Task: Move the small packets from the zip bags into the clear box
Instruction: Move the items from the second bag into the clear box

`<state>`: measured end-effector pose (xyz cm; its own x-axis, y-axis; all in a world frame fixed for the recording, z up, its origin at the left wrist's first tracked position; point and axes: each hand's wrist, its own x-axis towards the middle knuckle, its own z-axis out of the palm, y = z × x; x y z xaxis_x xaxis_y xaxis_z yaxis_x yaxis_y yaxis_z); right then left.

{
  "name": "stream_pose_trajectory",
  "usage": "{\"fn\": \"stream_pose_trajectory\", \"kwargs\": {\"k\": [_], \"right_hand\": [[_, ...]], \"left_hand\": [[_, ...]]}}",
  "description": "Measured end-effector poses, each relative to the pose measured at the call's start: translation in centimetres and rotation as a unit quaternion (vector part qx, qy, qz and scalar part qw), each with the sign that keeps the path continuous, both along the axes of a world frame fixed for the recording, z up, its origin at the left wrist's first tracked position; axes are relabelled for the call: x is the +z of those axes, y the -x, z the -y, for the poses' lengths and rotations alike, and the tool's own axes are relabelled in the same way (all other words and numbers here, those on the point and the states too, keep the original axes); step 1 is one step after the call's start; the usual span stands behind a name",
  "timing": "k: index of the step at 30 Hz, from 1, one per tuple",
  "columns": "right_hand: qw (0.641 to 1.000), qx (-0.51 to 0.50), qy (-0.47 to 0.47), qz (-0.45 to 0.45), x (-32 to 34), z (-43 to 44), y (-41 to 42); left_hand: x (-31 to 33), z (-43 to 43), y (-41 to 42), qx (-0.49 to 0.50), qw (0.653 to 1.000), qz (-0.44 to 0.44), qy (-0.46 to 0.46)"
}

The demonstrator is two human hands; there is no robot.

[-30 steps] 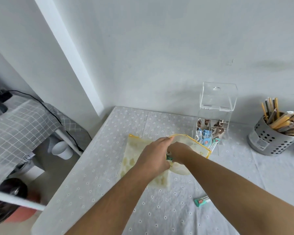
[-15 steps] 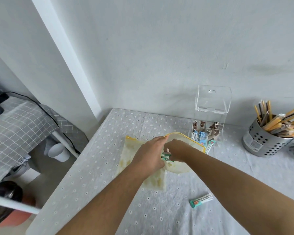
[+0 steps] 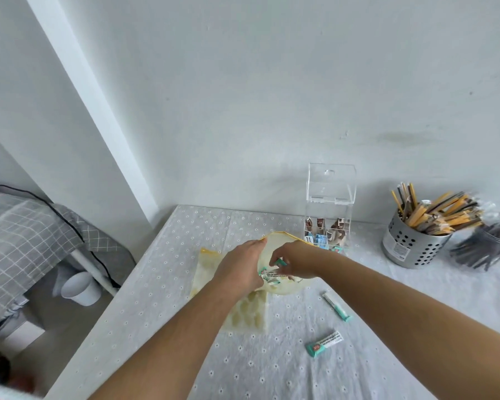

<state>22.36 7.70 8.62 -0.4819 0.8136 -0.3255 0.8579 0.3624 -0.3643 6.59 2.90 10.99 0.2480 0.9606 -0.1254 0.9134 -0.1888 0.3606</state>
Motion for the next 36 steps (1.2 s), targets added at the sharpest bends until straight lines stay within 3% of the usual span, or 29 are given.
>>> {"fn": "stream_pose_trajectory", "kwargs": {"k": [4, 9, 32, 36], "right_hand": [[0.996, -0.07, 0.036, -0.049, -0.4, 0.4, -0.3], [0.996, -0.08, 0.02, -0.046, -0.7, 0.6, 0.2], [0.999, -0.025, 0.026, -0.014, 1.0, 1.0, 0.4], [0.997, -0.039, 0.006, -0.066, 3.8, 1.2, -0.2]], "left_hand": [[-0.2, 0.3, -0.2, -0.003, 1.0, 0.004, -0.003], [-0.3, 0.5, -0.3, -0.002, 1.0, 0.008, -0.008], [0.4, 0.6, 0.0, -0.002, 1.0, -0.007, 0.0], [0.6, 0.4, -0.1, 0.001, 1.0, -0.017, 0.006]]}}
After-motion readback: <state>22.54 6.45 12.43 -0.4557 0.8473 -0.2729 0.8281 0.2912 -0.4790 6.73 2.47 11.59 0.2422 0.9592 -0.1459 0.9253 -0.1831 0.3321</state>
